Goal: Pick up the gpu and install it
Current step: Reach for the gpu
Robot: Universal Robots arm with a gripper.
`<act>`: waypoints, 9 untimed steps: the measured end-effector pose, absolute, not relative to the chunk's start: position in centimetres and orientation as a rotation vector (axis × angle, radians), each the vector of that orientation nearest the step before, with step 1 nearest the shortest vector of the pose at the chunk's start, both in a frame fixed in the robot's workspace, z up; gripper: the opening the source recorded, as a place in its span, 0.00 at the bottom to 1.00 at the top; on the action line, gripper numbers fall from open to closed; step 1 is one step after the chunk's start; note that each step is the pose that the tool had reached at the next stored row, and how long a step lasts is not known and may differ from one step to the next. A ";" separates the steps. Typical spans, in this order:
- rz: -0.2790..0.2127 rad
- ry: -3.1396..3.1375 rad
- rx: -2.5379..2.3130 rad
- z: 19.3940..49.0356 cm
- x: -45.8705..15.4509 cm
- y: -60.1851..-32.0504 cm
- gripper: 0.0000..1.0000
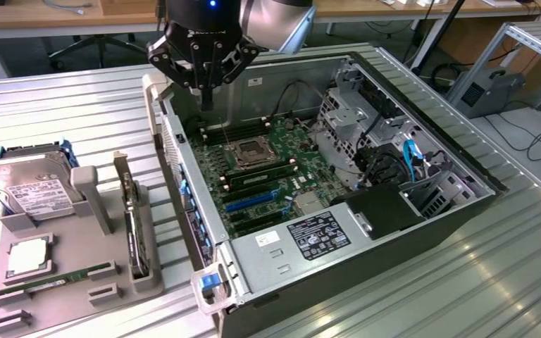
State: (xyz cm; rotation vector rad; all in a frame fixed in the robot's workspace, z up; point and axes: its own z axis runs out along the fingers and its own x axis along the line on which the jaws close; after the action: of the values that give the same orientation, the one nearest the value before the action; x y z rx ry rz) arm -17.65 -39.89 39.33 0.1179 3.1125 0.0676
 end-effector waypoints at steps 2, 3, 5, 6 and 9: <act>0.068 3.113 0.118 39.3 -17.7 -39.9 0.11; 0.068 3.112 0.118 39.3 -17.7 -39.9 0.11; 0.068 3.112 0.118 39.3 -17.8 -39.9 0.11; 0.068 3.112 0.118 39.3 -17.8 -39.9 0.11; 0.068 3.112 0.118 39.3 -17.9 -39.9 0.11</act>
State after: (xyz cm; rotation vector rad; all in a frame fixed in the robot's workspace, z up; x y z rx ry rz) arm -17.91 -39.89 39.33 0.1179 3.1125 0.0676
